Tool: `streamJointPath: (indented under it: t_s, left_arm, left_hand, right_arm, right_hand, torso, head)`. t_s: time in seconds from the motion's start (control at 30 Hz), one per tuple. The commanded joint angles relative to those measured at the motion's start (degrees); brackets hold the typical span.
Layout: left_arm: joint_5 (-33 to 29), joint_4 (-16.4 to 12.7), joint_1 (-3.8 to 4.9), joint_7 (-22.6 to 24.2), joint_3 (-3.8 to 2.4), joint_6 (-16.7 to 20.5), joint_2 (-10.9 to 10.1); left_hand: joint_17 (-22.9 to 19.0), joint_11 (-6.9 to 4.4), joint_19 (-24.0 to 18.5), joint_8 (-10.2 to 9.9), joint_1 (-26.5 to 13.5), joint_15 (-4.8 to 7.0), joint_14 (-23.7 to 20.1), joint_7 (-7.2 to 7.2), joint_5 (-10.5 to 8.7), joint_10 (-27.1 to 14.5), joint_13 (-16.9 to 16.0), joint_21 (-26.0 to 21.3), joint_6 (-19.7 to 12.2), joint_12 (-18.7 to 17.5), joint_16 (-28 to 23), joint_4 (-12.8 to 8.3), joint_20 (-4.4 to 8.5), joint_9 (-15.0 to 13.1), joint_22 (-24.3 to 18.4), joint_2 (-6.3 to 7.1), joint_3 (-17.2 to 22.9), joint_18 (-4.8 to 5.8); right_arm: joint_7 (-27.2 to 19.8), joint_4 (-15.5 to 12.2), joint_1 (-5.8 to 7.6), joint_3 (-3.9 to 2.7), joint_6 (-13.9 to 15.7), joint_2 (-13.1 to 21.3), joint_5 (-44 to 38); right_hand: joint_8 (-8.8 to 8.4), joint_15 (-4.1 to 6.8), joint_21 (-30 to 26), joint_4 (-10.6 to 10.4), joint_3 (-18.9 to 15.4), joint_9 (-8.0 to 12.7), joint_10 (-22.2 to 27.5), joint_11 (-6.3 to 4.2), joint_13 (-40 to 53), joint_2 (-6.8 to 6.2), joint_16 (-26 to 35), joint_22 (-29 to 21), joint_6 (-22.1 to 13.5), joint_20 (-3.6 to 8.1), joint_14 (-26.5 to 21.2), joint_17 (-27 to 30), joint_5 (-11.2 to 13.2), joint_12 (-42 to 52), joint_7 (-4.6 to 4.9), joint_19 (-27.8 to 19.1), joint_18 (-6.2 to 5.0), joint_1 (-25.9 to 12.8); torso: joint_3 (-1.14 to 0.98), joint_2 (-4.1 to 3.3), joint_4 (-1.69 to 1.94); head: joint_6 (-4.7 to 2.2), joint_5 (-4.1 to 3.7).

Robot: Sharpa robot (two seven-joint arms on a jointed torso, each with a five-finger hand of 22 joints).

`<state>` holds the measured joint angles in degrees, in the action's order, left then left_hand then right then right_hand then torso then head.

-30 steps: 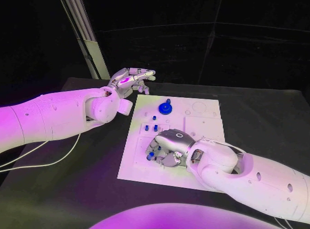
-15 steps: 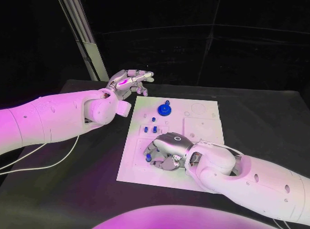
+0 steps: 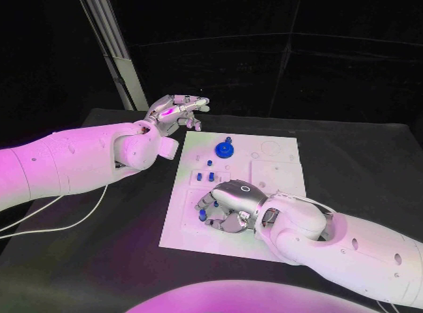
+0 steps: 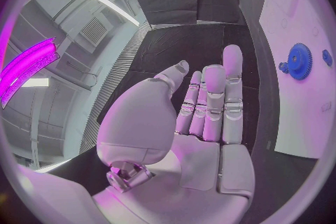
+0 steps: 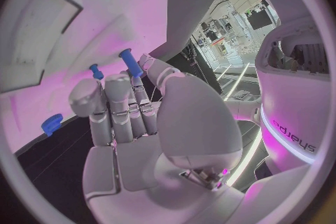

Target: Assemble the parts on the task board

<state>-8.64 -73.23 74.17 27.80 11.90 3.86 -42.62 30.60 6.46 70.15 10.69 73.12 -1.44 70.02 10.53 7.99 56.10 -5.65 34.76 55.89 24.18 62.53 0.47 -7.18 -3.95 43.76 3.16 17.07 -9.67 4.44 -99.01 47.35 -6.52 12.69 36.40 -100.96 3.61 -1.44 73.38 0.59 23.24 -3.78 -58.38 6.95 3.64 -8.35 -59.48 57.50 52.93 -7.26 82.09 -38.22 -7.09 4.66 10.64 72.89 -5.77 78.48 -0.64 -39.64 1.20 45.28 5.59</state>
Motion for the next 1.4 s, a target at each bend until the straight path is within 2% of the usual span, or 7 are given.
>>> streamJointPath:
  t_s: [0.03,0.3,0.37,0.57,0.93,1.2,1.4]
  left_arm:
    - [-0.1,0.0,0.08,0.2,-0.04,-0.6,0.0]
    - [-0.1,0.0,0.01,0.1,-0.01,-0.7,-0.2]
    - [-0.1,0.0,-0.03,0.1,0.01,-0.7,-0.3]
    - [-0.1,-0.3,-0.10,0.1,0.55,-0.6,-0.7]
    - [-0.1,-0.4,-0.24,0.2,0.92,-0.6,-0.9]
    - [-0.1,-0.5,-0.40,0.2,0.99,-0.7,-1.0]
    - [-0.1,-0.6,-0.49,0.3,1.00,-0.8,-1.1]
  left_hand:
    - [0.0,-0.06,0.0,0.3,0.3,-0.06,-0.4,0.01,-0.09,-0.4,0.1,-0.3,-0.3,0.3,-0.1,0.0,0.01,0.1,0.0,-0.25,-0.2,-0.79]
    - [0.0,-0.06,0.0,0.3,0.3,-0.06,-0.4,0.01,-0.09,-0.4,0.1,-0.3,-0.3,0.3,-0.1,0.0,0.01,0.1,0.0,-0.25,-0.2,-0.79]
    - [0.0,-0.06,0.0,0.3,0.3,-0.06,-0.4,0.01,-0.09,-0.4,0.1,-0.3,-0.3,0.3,-0.1,0.0,0.01,0.1,0.0,-0.25,-0.2,-0.79]
    - [0.0,-0.06,0.0,0.3,0.3,-0.06,-0.4,0.01,-0.09,-0.4,0.1,-0.3,-0.3,0.3,-0.1,0.0,0.01,0.1,0.0,-0.25,-0.2,-0.79]
    - [-0.3,-0.18,0.1,0.7,0.5,-0.03,-0.5,-0.23,-0.09,-0.4,0.1,-0.4,-0.1,0.6,-0.1,0.0,0.01,0.0,-0.2,-0.50,-0.4,-0.80]
    - [-0.4,-0.23,0.1,0.7,0.5,0.00,-0.5,-0.31,-0.10,-0.3,0.1,-0.5,0.0,0.7,-0.1,0.1,0.02,0.0,-0.2,-0.54,-0.5,-0.81]
    - [-0.4,-0.28,0.2,0.8,0.5,0.03,-0.5,-0.36,-0.11,-0.3,0.1,-0.5,0.0,0.8,-0.1,0.1,0.04,0.0,-0.3,-0.62,-0.5,-0.82]
  right_arm:
    - [-3.3,-1.0,0.04,-0.03,8.3,1.1,3.4]
    - [-6.6,-4.0,0.07,-0.11,14.8,6.6,13.3]
    - [-6.9,-4.9,0.09,-0.38,14.9,8.5,16.3]
    - [-5.6,-8.2,0.13,-1.77,14.2,16.9,31.3]
    - [3.3,-11.4,0.12,-2.08,9.2,27.4,35.8]
    - [14.5,-12.6,0.09,-2.09,5.0,29.5,27.9]
    - [19.9,-12.8,0.06,-2.08,3.4,28.7,23.2]
  right_hand:
    - [-0.17,-0.12,-0.5,0.2,-1.0,0.1,1.8,0.08,0.0,0.11,0.6,-0.4,-1.9,-0.18,-0.3,0.6,-0.4,-0.2,0.01,-0.2,-0.96,-0.2]
    - [-0.65,-0.11,-2.8,0.0,-4.1,0.7,4.1,0.07,0.0,0.71,4.1,-3.9,-12.9,-0.22,-1.2,5.2,0.3,-0.2,-0.10,-1.9,-1.57,0.1]
    - [-0.50,-0.09,-2.8,-0.3,-4.8,0.6,3.6,0.05,0.1,0.88,4.1,-3.9,-12.5,-0.22,-1.1,5.2,0.4,0.1,0.11,-1.8,-1.54,-0.1]
    - [2.40,0.40,-0.2,-4.0,-8.7,-0.8,-7.1,-0.76,1.6,1.64,-0.1,0.4,-0.4,0.03,1.0,-0.4,-0.5,5.5,0.20,1.0,-0.74,-4.5]
    - [4.84,2.76,2.7,-10.5,-17.5,-0.7,-16.8,-3.58,9.0,1.11,-6.1,4.8,-0.1,2.31,2.2,-8.2,-5.6,15.9,-2.28,3.5,0.10,-8.0]
    - [11.48,3.84,7.3,-17.1,-25.8,-1.8,-13.5,-5.07,31.8,3.08,-14.3,12.8,0.5,3.43,3.4,-20.4,-6.8,37.7,-3.61,7.1,1.64,-5.9]
    - [15.05,3.95,7.6,-17.2,-29.1,-2.9,-12.3,-5.20,37.8,4.21,-15.1,13.3,0.7,3.53,3.3,-21.8,-7.6,42.3,-4.12,7.1,1.68,-7.1]
  torso:
    - [-0.03,0.05,-0.13]
    - [-0.03,0.09,-0.29]
    - [-0.03,0.16,-0.34]
    - [0.00,0.65,-0.98]
    - [-0.03,1.31,-2.02]
    - [0.03,1.54,-2.33]
    - [0.14,1.50,-2.08]
  head:
    - [-0.20,-0.07]
    - [-1.05,-0.77]
    - [-1.22,-1.17]
    - [-2.02,-2.52]
    - [-2.77,-4.30]
    - [-2.79,-5.50]
    - [-2.51,-6.17]
